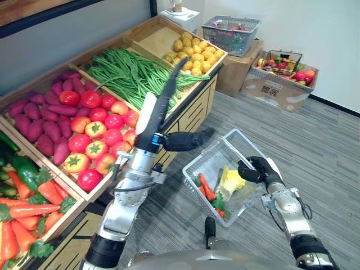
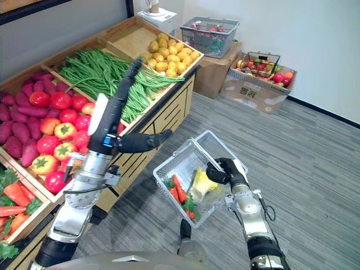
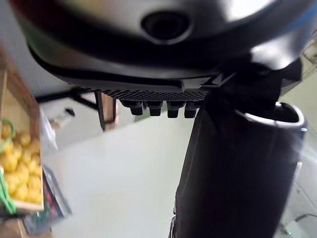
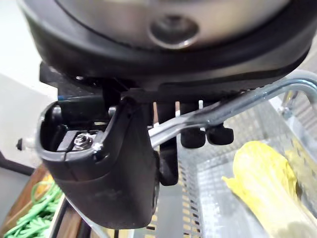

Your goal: Pick vegetable in the basket

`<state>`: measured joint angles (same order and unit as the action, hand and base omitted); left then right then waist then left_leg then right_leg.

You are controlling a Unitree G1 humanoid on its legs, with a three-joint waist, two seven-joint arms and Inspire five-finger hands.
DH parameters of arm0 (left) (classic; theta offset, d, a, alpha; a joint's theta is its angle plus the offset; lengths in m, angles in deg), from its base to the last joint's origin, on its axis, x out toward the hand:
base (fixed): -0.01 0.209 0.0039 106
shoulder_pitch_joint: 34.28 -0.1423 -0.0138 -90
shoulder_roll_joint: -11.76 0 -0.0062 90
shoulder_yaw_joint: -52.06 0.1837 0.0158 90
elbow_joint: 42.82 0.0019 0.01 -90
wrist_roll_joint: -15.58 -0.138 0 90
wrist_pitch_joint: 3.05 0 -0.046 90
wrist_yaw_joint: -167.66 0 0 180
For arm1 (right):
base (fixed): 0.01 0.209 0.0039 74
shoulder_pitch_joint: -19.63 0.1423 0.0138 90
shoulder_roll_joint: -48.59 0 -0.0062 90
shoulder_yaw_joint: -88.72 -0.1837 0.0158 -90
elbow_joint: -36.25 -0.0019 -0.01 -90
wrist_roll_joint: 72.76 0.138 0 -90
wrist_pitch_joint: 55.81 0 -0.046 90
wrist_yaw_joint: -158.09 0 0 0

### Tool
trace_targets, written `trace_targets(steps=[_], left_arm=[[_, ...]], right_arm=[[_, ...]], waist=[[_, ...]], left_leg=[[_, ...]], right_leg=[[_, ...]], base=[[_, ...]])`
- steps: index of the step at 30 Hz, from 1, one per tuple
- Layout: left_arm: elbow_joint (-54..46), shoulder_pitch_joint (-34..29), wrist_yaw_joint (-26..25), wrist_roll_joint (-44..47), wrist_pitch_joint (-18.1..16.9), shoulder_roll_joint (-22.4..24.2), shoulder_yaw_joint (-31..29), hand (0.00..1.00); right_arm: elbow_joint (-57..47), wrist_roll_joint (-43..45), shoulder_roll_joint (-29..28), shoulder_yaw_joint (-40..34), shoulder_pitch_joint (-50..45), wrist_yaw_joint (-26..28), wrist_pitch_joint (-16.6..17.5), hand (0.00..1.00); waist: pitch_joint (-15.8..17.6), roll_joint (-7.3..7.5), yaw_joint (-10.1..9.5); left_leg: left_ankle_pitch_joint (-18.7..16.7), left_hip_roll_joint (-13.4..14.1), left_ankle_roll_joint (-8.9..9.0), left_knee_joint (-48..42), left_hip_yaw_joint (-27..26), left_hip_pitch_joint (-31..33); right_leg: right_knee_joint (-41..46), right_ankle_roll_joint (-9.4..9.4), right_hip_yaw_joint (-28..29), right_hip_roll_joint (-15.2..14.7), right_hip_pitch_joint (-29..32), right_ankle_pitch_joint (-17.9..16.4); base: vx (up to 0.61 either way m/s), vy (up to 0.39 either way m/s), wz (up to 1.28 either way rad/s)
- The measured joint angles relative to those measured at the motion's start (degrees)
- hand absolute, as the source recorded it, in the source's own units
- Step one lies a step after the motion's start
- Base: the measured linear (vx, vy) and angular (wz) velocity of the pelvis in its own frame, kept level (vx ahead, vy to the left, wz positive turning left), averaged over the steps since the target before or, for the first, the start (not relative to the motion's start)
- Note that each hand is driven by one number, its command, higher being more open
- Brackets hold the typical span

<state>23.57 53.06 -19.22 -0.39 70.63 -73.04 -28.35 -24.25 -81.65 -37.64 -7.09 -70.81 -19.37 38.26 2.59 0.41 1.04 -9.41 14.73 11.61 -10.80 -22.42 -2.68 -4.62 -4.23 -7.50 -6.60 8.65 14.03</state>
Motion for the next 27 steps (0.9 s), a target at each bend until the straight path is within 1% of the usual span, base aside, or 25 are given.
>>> trace_targets(steps=[4, 6, 12, 13, 15, 16, 19, 22, 24, 25, 27], left_arm=[[-3.92, -3.93, -3.4, -0.44, 0.01, 0.19, -8.45, 1.0], [-5.43, -5.61, -5.66, -0.43, 0.01, 0.19, -13.58, 1.0], [-6.38, -9.2, -9.51, -0.48, 0.09, 0.24, -23.68, 1.0], [-6.38, -9.27, -10.15, -0.62, 0.24, 0.28, -25.08, 1.0], [-6.39, -9.37, -11.06, -2.14, 0.35, 0.66, -27.39, 1.0], [-6.55, -9.67, -12.04, -2.7, 0.42, 1.18, -29.31, 1.0], [-8.11, -11.92, -13.36, -3.17, 0.53, 2.0, -32.31, 1.0], [-8.56, -13.16, -15.13, -5.91, 0.87, 2.14, -35.88, 1.0], [-8.55, -13.27, -16.13, -7.17, 1.93, 3.84, -39.18, 1.0], [-8.55, -13.37, -16.74, -7.18, 2.34, 4.36, -40.07, 1.0], [-8.25, -13.71, -18.84, -8.45, 3.89, 6.3, -44.15, 1.0]], right_arm=[[4.67, -1.98, -0.05, -4.29, -1.35, -2.1, 0.01, 0.0], [7.19, -2.1, -0.57, -6.98, -2.91, -3.73, 0.0, 0.0], [13.11, -2.03, -2.7, -12.22, -4.11, -5.93, -0.01, 0.0], [13.31, -1.97, -2.71, -13.09, -4.86, -5.95, -0.01, 0.0], [13.69, -1.97, -2.71, -13.89, -5.26, -6.16, -0.01, 0.0], [14.64, -1.98, -2.71, -14.29, -5.31, -6.73, 0.01, 0.0], [16.12, -1.93, -2.93, -15.29, -5.38, -6.99, 0.0, 0.0], [16.44, -1.92, -4.14, -16.6, -5.35, -7.69, 0.01, 0.0], [17.33, -1.76, -4.68, -17.35, -5.3, -8.03, 0.02, 0.0], [17.39, -1.63, -4.76, -17.46, -5.31, -8.03, 0.02, 0.0], [17.54, -1.55, -4.93, -18.07, -5.22, -8.11, 0.02, 0.0]], waist=[[-0.77, -0.55, -1.09], [-1.8, -0.61, -1.83], [-2.78, -0.45, -3.64], [-2.93, -0.47, -4.15], [-3.32, -0.55, -4.57], [-3.61, -0.61, -5.3], [-3.97, -0.85, -5.76], [-4.04, -0.85, -6.41], [-4.24, -0.82, -7.25], [-4.32, -0.86, -7.22], [-4.4, -0.92, -7.44]], left_leg=[[0.81, -0.02, -0.05, 0.7, 3.05, 0.56], [1.79, -0.19, -0.08, 1.41, 5.81, 1.98], [4.51, -0.35, -0.05, 4.25, 11.03, 3.03], [4.8, -0.35, -0.26, 4.51, 12.18, 3.73], [5.86, -0.38, -0.23, 5.39, 13.87, 4.41], [6.75, -0.35, -0.15, 6.6, 14.89, 4.38], [7.83, -0.33, -0.02, 8.02, 16.8, 4.41], [8.13, -0.33, -0.15, 8.17, 18.09, 5.18], [8.61, -0.35, -0.08, 8.55, 19.23, 5.7], [8.81, -0.36, -0.16, 8.8, 19.66, 6.1], [9.41, -0.35, -0.12, 9.42, 20.4, 6.21]], right_leg=[[0.0, 0.09, -2.95, -0.47, -1.45, -0.5], [-0.01, 0.09, -5.75, -0.93, -1.83, -1.01], [-0.14, 0.05, -11.28, -1.33, -3.68, -2.2], [-0.3, 0.08, -12.48, -1.4, -3.8, -2.52], [-0.3, -0.03, -14.16, -1.47, -3.92, -2.84], [-0.3, 0.1, -15.24, -1.35, -4.17, -3.1], [-0.3, 0.14, -17.36, -1.36, -5.15, -3.47], [-0.31, 0.11, -18.71, -1.39, -5.56, -3.78], [-0.31, 0.22, -19.77, -1.42, -5.64, -4.02], [-0.31, 0.19, -20.23, -1.42, -5.64, -4.06], [-0.31, 0.12, -21.05, -1.37, -5.6, -4.16]], base=[[-0.01, -0.002, 0.38], [-0.02, -0.008, 0.59], [-0.02, -0.019, 0.49], [-0.03, -0.013, 0.54], [-0.01, -0.012, 0.48], [0.0, -0.017, 0.37], [0.01, -0.009, 0.38], [-0.01, 0.008, 0.25], [-0.01, 0.014, 0.26], [0.01, 0.007, 0.27], [0.01, 0.007, 0.2]])
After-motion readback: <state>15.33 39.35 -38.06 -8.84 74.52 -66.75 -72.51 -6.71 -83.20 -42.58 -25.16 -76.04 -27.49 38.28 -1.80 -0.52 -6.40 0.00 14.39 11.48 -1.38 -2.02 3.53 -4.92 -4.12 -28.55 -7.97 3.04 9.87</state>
